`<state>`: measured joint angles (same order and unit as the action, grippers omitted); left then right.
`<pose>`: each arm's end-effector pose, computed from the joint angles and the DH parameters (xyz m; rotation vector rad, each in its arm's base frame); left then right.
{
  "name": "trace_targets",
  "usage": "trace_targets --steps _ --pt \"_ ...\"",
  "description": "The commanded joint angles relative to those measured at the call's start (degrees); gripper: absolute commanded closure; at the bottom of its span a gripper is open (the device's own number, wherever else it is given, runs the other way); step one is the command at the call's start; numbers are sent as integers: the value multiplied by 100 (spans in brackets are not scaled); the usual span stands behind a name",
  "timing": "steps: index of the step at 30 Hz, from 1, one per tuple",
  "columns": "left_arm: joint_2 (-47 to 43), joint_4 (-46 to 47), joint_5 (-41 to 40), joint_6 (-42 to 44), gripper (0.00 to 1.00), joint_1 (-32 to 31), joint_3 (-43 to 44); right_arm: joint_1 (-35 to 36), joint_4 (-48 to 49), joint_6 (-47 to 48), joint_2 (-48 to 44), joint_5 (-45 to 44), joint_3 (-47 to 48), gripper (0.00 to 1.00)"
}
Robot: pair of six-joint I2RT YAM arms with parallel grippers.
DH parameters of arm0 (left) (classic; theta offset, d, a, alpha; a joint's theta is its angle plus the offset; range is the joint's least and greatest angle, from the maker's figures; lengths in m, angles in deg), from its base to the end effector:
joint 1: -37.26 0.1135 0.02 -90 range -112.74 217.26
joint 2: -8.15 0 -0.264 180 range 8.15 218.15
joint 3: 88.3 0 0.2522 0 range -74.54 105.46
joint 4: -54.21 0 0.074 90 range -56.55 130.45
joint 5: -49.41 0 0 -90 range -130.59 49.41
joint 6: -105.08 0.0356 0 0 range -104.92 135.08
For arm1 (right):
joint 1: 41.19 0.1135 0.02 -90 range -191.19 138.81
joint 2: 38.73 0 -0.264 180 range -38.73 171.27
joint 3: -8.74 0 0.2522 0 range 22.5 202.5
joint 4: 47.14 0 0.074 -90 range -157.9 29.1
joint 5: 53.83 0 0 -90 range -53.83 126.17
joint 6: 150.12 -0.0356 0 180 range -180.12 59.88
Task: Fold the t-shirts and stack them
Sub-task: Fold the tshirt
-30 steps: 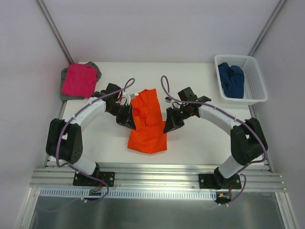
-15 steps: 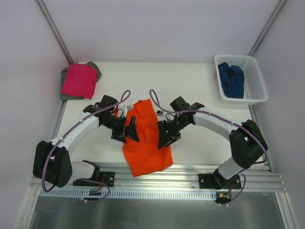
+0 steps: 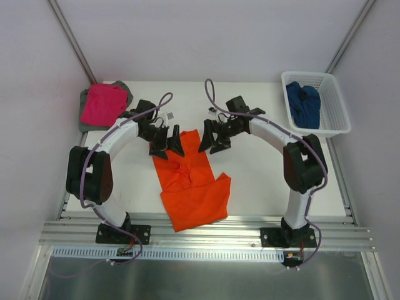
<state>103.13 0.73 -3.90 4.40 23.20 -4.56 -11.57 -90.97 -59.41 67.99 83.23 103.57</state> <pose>0.3189 -0.1018 0.2346 0.2783 2.6732 -0.9969 0.3332 0.2194 0.2332 -0.9758 2.3198 1.2437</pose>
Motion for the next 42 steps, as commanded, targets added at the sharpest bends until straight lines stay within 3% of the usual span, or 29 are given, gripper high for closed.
trace_targets --steps 1,8,12,18,31,42 --pt "-164 -70 -65 -197 4 342 262 -36 360 -510 934 443 995 10" --pt "-1014 -53 -416 -453 5 747 -1 314 1115 -1484 2343 1013 2552 12" --pt "-1385 -97 -724 -461 5 975 50 491 1994 -2670 2678 1470 2440 12" --pt "-1482 -150 -795 -348 5 1345 429 500 2180 -2918 3091 1384 2386 12" --pt "-1386 -150 -321 -339 5 1371 561 -632 1460 -2436 3312 426 2492 3" --pt "-1140 -141 505 -145 5 1064 737 -1555 309 -1583 2259 -575 1474 2"
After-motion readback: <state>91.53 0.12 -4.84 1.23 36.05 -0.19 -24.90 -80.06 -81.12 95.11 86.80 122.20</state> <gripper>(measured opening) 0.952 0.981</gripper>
